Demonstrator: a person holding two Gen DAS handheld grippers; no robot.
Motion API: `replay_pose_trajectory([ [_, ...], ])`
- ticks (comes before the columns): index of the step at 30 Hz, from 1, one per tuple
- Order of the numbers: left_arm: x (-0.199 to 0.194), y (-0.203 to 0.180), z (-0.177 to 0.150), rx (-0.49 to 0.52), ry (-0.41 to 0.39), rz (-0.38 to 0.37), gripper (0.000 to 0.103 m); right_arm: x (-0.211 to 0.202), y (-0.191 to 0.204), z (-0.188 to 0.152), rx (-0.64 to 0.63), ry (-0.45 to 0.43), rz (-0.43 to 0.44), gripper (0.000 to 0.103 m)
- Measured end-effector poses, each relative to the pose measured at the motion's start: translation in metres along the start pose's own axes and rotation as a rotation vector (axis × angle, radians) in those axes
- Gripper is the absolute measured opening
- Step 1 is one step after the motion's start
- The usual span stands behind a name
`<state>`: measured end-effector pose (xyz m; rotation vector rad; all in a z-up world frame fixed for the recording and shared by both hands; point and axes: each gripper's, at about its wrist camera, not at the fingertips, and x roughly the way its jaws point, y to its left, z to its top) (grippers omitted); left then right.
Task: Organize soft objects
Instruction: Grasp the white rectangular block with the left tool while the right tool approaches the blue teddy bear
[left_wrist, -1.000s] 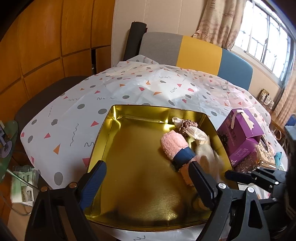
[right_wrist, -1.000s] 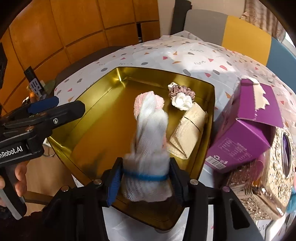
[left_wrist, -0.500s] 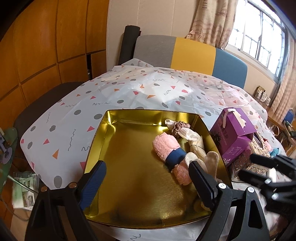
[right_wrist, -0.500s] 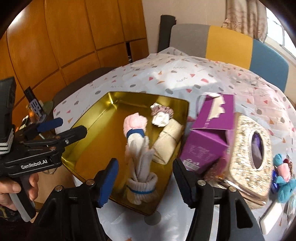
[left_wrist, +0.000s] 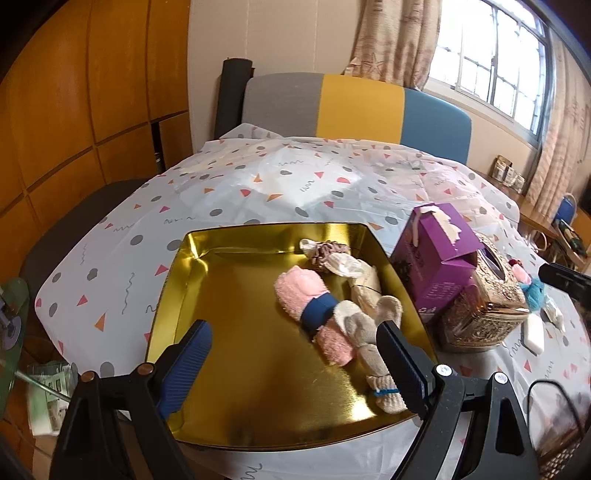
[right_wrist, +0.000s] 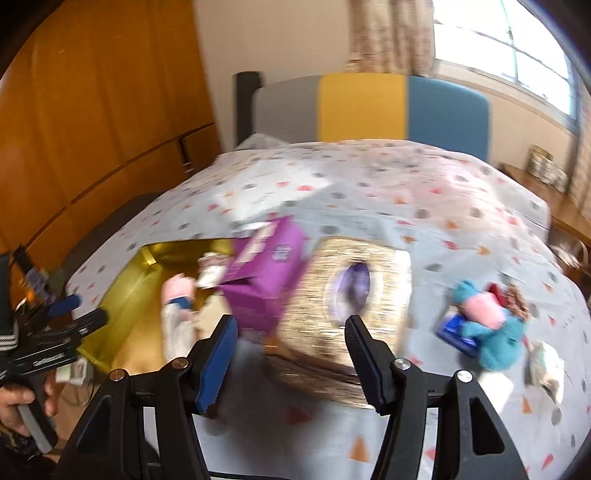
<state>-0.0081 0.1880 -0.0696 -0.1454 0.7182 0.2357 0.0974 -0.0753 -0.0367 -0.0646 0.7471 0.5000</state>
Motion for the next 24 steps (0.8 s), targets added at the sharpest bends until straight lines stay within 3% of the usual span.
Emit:
replay_pose_trajectory([
  [13,-0.010,-0.035,0.003,0.101,-0.015,-0.053,0.091,-0.035,-0.135,-0.020,0.322,-0.078,-0.318,0.061],
  [18,-0.016,-0.060,0.005,0.162,-0.025,-0.105,0.091,-0.049,-0.186,-0.034,0.456,-0.123,-0.439,0.061],
  [24,-0.032,-0.109,0.012,0.289,-0.062,-0.224,0.091,-0.057,-0.245,-0.062,0.621,-0.154,-0.598,0.061],
])
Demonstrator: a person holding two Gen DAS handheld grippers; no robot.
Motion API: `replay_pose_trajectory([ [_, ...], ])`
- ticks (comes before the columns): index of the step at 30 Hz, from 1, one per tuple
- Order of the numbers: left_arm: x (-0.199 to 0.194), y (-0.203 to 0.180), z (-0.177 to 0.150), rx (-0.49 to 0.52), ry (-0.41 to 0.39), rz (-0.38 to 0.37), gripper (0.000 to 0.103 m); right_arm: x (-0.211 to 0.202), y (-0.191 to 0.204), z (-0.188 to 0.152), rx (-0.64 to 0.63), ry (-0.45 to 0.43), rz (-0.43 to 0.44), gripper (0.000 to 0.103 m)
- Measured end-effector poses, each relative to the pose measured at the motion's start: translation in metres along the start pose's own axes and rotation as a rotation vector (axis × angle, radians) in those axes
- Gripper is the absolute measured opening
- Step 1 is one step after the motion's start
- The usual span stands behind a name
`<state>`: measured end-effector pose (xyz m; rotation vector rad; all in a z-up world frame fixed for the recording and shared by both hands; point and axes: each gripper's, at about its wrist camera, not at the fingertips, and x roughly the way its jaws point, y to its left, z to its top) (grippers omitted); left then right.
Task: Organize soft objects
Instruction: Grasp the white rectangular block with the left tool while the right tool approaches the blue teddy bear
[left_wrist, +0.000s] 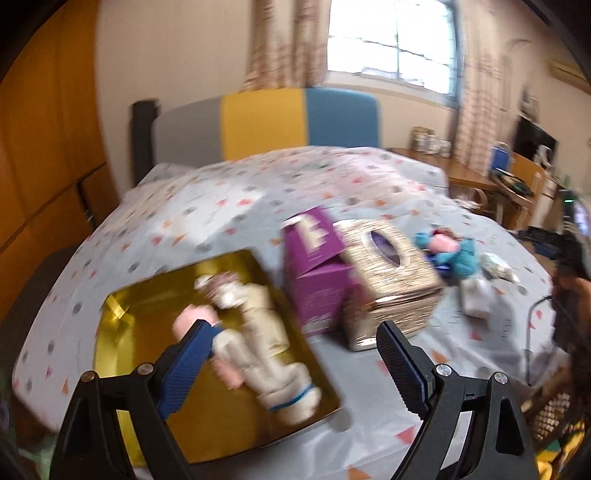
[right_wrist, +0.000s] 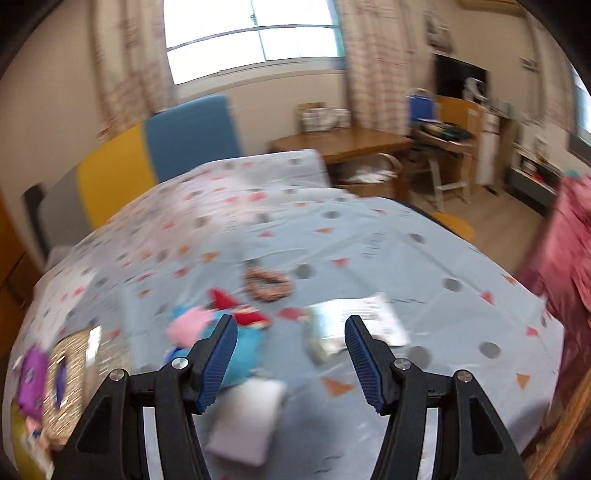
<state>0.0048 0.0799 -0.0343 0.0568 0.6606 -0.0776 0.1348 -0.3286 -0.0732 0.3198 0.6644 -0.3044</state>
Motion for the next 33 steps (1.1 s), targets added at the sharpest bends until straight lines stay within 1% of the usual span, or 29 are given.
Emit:
replay_pose_trajectory([
  [2,0.000,-0.015,0.009,0.031,-0.010,-0.040,0.091,0.008,-0.023,-0.002,0.082,0.010,-0.042,0.061],
  [3,0.002,-0.028,0.015,0.060,-0.013,-0.079,0.091,0.009,-0.031,-0.002,0.120,0.021,-0.052,0.061],
  [5,0.006,-0.048,0.023,0.095,-0.009,-0.131,0.091,0.007,-0.050,0.000,0.208,0.011,-0.053,0.061],
  [8,0.016,-0.083,0.036,0.139,0.008,-0.211,0.089,0.004,-0.066,-0.002,0.282,0.012,-0.051,0.061],
  [10,0.027,-0.115,0.044,0.185,0.032,-0.264,0.088,0.003,-0.074,-0.004,0.322,0.018,-0.039,0.061],
  [11,0.030,-0.123,0.045,0.199,0.039,-0.281,0.087,0.001,-0.079,-0.005,0.341,0.017,-0.035,0.061],
  [13,0.047,-0.156,0.048,0.237,0.079,-0.328,0.083,0.000,-0.085,-0.006,0.373,0.019,-0.030,0.061],
  [14,0.053,-0.165,0.048,0.246,0.097,-0.340,0.081,0.000,-0.089,-0.007,0.392,0.024,-0.026,0.061],
  [16,0.076,-0.195,0.048,0.261,0.157,-0.375,0.079,0.002,-0.093,-0.008,0.414,0.035,-0.017,0.061],
  [18,0.095,-0.214,0.046,0.268,0.204,-0.383,0.074,0.004,-0.096,-0.009,0.437,0.042,-0.002,0.061],
  [20,0.114,-0.232,0.044,0.278,0.243,-0.410,0.074,0.005,-0.099,-0.009,0.447,0.045,0.012,0.061],
  [25,0.162,-0.264,0.033,0.297,0.323,-0.377,0.076,0.010,-0.096,-0.010,0.452,0.068,0.044,0.061],
  [27,0.175,-0.276,0.029,0.330,0.335,-0.362,0.078,0.012,-0.095,-0.010,0.447,0.078,0.056,0.061],
  [28,0.180,-0.278,0.028,0.338,0.338,-0.355,0.081,0.013,-0.095,-0.011,0.447,0.086,0.060,0.061],
  [29,0.188,-0.282,0.026,0.342,0.352,-0.346,0.081,0.014,-0.094,-0.011,0.447,0.091,0.068,0.061],
  [31,0.205,-0.287,0.025,0.329,0.386,-0.344,0.081,0.016,-0.092,-0.011,0.444,0.100,0.073,0.061],
  [33,0.216,-0.292,0.024,0.324,0.396,-0.339,0.081,0.018,-0.090,-0.012,0.438,0.113,0.078,0.061],
])
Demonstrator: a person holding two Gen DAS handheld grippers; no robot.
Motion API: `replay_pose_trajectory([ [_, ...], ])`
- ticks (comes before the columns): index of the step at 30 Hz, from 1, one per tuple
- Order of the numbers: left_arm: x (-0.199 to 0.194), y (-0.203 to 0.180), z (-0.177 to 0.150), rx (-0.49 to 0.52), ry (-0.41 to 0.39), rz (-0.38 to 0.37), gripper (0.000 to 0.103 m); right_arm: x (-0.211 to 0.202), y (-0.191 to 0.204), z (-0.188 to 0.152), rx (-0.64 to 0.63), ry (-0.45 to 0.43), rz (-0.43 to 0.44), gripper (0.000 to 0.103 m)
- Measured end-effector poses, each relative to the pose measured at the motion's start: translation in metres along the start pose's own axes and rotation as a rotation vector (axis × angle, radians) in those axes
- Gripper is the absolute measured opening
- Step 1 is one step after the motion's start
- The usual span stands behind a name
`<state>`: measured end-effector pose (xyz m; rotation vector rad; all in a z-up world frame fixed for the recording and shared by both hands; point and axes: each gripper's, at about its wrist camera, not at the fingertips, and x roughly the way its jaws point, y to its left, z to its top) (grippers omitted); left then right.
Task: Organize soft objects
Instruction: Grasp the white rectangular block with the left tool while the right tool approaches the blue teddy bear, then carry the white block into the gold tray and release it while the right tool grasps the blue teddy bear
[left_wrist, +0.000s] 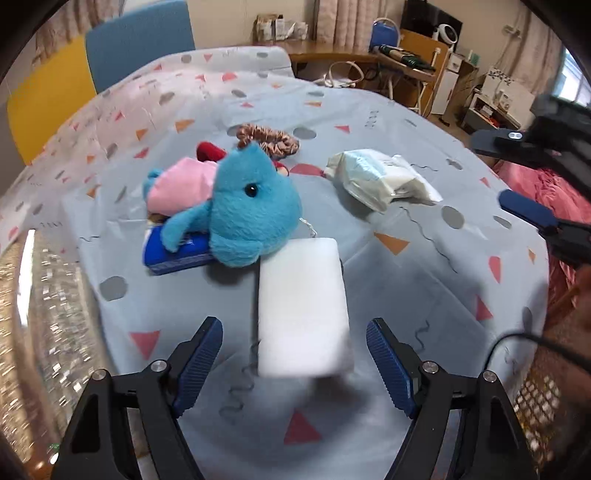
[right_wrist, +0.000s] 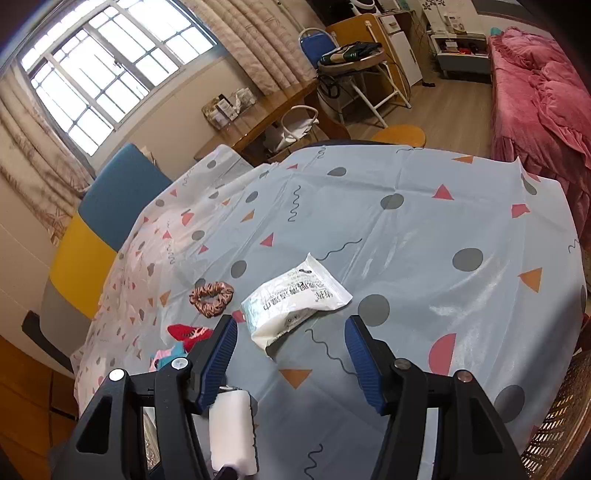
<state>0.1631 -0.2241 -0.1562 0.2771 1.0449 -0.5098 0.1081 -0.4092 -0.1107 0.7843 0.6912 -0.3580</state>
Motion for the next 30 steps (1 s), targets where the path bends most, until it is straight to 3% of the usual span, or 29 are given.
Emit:
replay_pose_trajectory([
  [1,0.005,-0.001,0.002,0.005,0.005,0.004,0.080,0.001,0.000,0.000,-0.002,0.004,0.003,0.062],
  [4,0.024,-0.002,0.001,0.009,0.057,-0.024,0.056,0.002,0.002,-0.002,-0.011,0.014,0.004,0.062],
  [8,0.013,0.000,-0.020,0.023,0.009,-0.035,0.054,0.007,0.003,-0.003,-0.018,0.038,-0.004,0.062],
  [13,-0.007,0.013,-0.046,-0.005,0.012,-0.068,0.054,0.019,0.013,-0.010,-0.062,0.110,0.010,0.061],
  [17,-0.020,0.022,-0.068,-0.002,0.011,-0.072,0.055,0.035,0.041,-0.021,-0.204,0.202,0.040,0.061],
  [24,-0.036,0.028,-0.094,0.017,-0.012,-0.073,0.055,0.065,0.124,-0.038,-0.617,0.298,0.110,0.061],
  [30,-0.039,0.028,-0.102,0.005,-0.030,-0.078,0.055,0.111,0.158,-0.061,-0.802,0.390,0.039,0.064],
])
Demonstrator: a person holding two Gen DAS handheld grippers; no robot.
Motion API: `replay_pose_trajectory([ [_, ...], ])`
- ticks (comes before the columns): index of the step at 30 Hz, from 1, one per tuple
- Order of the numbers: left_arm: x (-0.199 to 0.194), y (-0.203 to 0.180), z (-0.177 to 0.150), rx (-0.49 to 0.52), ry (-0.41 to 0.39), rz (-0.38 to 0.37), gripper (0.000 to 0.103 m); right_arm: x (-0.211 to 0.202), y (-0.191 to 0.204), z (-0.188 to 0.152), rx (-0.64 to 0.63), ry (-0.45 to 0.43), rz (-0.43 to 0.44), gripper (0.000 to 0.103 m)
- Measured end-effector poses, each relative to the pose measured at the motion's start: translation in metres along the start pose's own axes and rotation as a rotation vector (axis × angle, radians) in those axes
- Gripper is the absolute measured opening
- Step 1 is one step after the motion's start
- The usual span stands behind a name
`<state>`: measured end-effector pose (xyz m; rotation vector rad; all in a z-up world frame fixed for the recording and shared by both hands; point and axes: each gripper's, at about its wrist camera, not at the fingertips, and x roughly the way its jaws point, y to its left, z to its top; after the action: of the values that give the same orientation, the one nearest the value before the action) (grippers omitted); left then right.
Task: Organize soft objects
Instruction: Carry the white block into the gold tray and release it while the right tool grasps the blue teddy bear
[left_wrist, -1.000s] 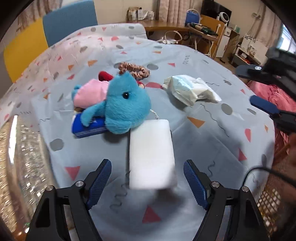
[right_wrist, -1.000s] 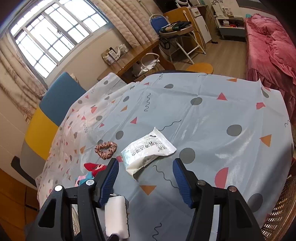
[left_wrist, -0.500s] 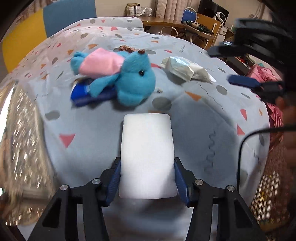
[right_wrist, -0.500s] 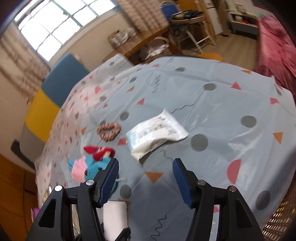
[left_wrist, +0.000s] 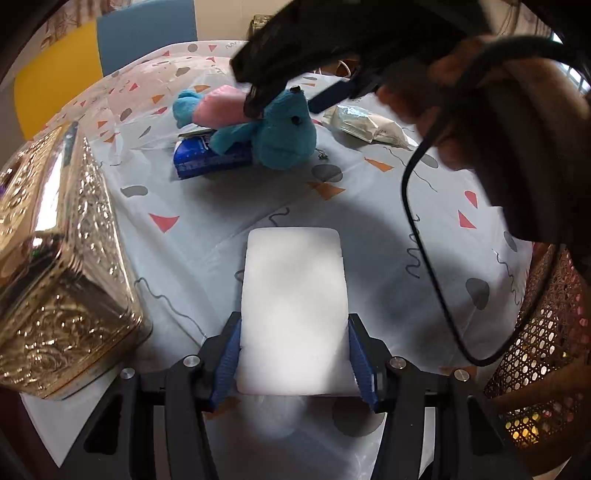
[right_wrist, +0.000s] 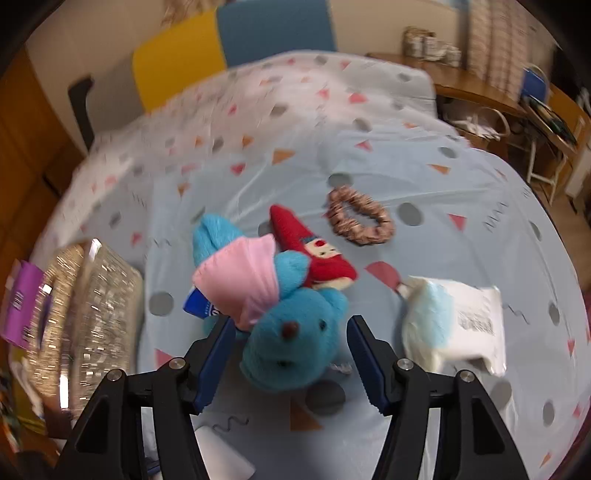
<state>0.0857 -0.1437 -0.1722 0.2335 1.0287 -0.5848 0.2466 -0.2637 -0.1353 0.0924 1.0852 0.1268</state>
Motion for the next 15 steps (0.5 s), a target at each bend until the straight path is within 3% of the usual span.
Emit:
replay_pose_trajectory([
  [2,-0.002,0.001,-0.003,-0.002,-0.006,0.001,0.055,0.016,0.001,-0.004,-0.013,0.046,0.000,0.064],
  [6,-0.003,0.001,-0.004,-0.003,-0.012,0.003,0.055,0.007,-0.003,-0.013,-0.006,0.039,-0.002,0.047],
  [12,-0.017,0.004,0.001,-0.032,-0.034,-0.014,0.054,-0.039,-0.030,-0.040,0.114,-0.040,-0.079,0.045],
  [15,-0.034,0.007,0.009,-0.046,-0.064,-0.026,0.054,-0.043,-0.045,-0.056,0.177,-0.003,-0.169,0.045],
])
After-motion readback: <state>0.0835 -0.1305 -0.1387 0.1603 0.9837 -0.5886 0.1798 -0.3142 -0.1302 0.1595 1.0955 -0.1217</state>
